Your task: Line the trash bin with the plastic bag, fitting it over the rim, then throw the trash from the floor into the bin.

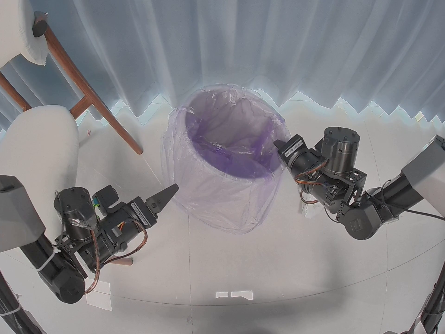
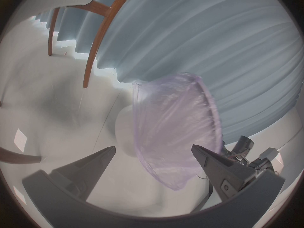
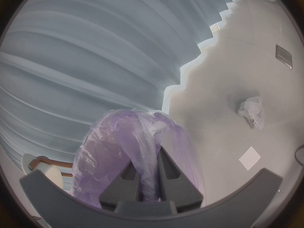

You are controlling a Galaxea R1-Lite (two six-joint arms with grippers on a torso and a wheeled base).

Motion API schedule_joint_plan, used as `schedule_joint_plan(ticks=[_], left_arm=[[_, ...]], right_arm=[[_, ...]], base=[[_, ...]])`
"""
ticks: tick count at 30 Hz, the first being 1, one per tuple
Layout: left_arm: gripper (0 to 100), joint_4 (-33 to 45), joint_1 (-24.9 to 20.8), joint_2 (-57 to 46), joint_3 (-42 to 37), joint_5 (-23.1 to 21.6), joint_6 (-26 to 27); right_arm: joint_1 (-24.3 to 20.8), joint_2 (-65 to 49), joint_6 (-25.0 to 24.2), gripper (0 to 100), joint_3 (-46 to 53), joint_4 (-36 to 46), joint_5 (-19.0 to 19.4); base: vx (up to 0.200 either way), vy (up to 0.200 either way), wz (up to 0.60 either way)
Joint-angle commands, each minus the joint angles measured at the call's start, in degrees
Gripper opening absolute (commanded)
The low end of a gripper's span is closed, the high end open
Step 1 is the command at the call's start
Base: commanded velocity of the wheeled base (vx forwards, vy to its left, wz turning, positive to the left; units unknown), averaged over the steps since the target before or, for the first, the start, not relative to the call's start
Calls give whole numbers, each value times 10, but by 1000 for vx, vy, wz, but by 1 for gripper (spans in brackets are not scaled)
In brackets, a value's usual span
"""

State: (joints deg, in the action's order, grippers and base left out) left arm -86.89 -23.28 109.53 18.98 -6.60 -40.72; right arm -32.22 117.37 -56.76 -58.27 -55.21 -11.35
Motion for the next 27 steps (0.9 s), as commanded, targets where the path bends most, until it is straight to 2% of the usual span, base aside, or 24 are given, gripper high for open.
schedule_joint_plan(ticks=[1, 3, 5, 7, 9, 10, 11, 13, 14, 17, 22, 27], left_arm=[[100, 81, -21, -118, -23, -17, 10], [100, 114, -26, -136, -22, -17, 13], [100, 184, -34, -172, -7, -17, 13], [100, 221, -34, -186, 8, -16, 13], [100, 255, -34, -186, 16, -16, 11], [100, 258, -35, -185, 17, -16, 11], [100, 268, -36, -175, 20, -14, 9], [100, 263, -45, -153, 18, -11, 8], [100, 262, -51, -143, 18, -9, 7], [100, 269, -68, -139, 18, 9, -1], [100, 260, -80, -103, 26, 44, -15], [100, 259, -85, -82, 31, 71, -15]], right_arm=[[4, 8, 17, 0, 8, 0, 0], [5, 10, 25, 0, 11, 0, -1], [5, 12, 79, 0, 34, -3, -2], [6, 14, 123, 0, 58, -14, -1], [6, 17, 157, 0, 83, -60, 1], [5, 18, 161, 0, 85, -68, 2], [2, 29, 178, 0, 104, -118, 9], [2, 44, 212, 0, 123, -161, 15], [3, 56, 250, 0, 134, -186, 16], [4, 81, 310, 0, 141, -232, 13], [0, 101, 349, 0, 163, -293, 17], [-5, 101, 373, 0, 175, -314, 21]], base=[[0, 0, 0], [0, 0, 0], [0, 0, 0], [0, 0, 0], [0, 0, 0], [0, 0, 0], [0, 0, 0], [0, 0, 0], [0, 0, 0], [0, 0, 0], [0, 0, 0], [0, 0, 0]])
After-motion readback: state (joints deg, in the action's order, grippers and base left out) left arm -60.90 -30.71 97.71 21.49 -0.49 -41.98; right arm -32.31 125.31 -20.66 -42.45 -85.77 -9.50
